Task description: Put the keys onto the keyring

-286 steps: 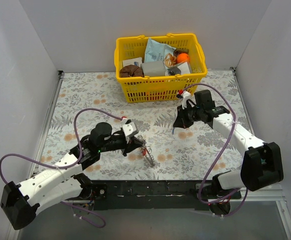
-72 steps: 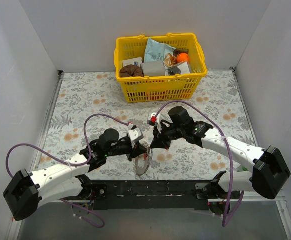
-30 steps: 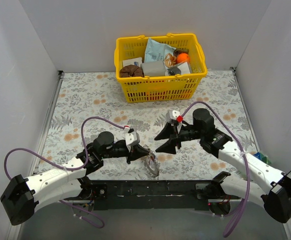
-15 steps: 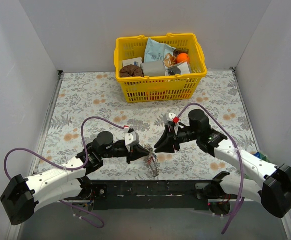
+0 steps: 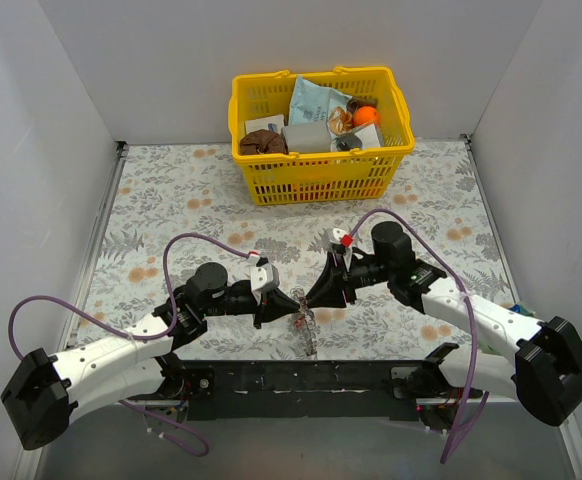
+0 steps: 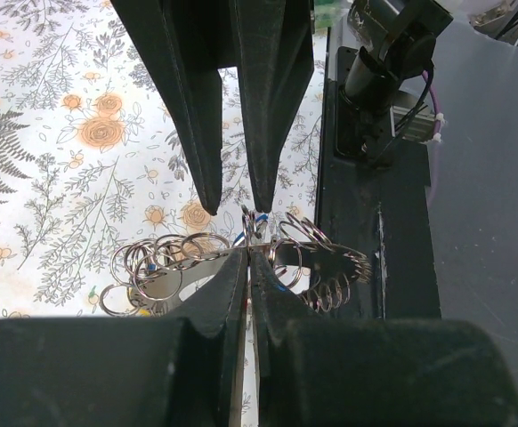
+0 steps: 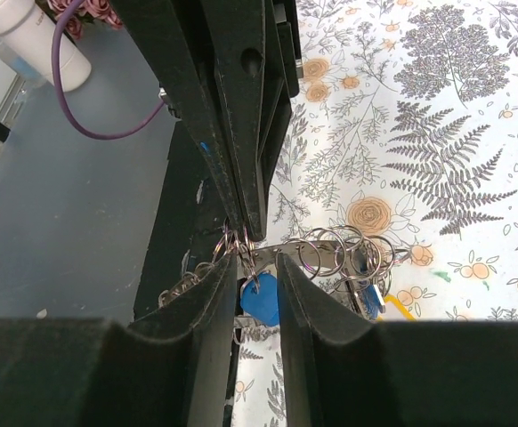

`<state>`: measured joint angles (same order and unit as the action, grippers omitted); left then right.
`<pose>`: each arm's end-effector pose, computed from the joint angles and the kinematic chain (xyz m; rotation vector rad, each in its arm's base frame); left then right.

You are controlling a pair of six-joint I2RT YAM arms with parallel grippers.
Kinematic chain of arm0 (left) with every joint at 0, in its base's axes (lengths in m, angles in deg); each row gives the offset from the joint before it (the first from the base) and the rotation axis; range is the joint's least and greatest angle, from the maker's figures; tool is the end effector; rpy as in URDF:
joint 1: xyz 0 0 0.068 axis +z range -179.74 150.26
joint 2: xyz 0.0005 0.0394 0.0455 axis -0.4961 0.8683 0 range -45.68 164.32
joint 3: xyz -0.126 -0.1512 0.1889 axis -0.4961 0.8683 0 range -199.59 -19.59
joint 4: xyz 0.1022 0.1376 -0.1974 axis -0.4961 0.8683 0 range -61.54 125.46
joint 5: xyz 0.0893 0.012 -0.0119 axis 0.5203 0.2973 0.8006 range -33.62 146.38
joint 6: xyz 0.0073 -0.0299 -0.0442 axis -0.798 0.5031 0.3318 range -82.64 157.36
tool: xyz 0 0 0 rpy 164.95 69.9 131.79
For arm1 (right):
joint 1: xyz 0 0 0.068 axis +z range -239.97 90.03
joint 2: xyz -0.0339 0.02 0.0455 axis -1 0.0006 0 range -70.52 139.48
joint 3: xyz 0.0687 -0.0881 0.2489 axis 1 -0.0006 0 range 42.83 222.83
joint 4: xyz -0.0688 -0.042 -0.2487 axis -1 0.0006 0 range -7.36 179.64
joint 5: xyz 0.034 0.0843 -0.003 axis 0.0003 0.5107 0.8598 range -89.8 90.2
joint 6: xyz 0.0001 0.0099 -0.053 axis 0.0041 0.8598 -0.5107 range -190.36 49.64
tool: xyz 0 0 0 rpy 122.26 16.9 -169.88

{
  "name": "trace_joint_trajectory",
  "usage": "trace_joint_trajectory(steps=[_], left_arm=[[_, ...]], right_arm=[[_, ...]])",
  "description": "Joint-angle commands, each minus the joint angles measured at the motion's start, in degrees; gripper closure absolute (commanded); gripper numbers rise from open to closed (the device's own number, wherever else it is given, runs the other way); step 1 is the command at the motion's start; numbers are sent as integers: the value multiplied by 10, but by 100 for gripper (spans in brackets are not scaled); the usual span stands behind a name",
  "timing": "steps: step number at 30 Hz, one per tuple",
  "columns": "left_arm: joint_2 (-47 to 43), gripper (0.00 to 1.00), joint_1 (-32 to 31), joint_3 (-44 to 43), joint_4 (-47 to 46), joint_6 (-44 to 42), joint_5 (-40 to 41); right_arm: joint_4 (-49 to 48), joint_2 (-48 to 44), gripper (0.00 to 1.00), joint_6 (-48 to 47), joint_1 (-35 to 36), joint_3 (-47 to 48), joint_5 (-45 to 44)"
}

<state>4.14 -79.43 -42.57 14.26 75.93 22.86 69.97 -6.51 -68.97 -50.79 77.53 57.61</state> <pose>0.1122 -0.1625 0.2355 0.6777 1.9552 -1.5561 0.1644 0.1726 0.2565 -1.2881 1.4777 1.4009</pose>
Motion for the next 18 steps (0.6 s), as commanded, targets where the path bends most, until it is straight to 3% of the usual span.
trace_joint_trajectory(steps=[1, 12, 18], left_arm=[[-5, 100, -2, -21, -27, 0, -8], [-3, 100, -2, -22, -26, -1, -8], [-3, 100, -2, -23, -26, -2, -9]], right_arm=[[-37, 5, 67, 7, 5, -4, 14], [-53, 25, 71, 16, 11, -6, 25], [-56, 31, 81, 18, 11, -7, 27]])
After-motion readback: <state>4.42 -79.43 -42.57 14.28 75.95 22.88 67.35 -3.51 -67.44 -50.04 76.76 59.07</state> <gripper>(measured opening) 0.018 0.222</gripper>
